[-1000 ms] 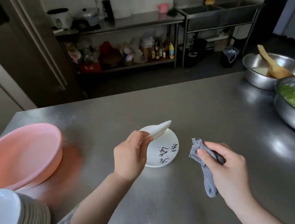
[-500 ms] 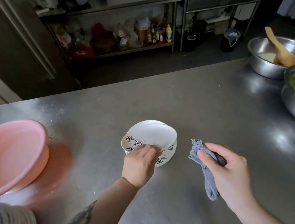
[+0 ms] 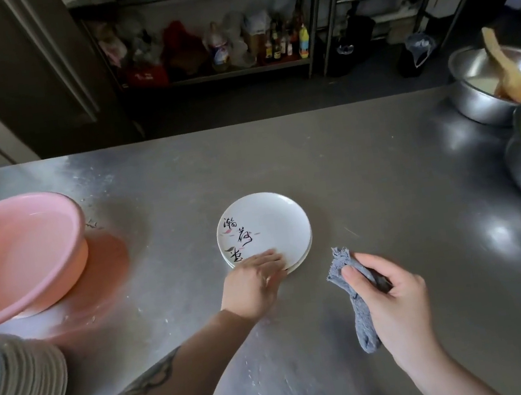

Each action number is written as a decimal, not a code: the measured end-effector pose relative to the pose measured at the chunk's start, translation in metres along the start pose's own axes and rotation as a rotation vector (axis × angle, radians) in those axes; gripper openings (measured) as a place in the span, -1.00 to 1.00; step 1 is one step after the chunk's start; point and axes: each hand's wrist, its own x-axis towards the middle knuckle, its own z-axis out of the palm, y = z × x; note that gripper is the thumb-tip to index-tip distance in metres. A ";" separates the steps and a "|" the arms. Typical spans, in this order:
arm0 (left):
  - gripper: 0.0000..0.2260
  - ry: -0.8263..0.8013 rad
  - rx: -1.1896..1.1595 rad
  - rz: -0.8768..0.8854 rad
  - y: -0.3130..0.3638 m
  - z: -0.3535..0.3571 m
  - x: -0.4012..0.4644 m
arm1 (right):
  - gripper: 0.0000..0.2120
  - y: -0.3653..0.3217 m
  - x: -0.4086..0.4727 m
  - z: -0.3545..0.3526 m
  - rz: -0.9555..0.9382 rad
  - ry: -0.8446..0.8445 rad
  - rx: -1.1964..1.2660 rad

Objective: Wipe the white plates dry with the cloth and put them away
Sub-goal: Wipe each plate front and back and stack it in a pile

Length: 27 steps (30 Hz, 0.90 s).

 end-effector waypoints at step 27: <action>-0.66 0.960 -0.069 -0.933 0.004 -0.212 -0.273 | -0.74 -0.053 -0.125 0.167 -0.413 -0.787 -0.078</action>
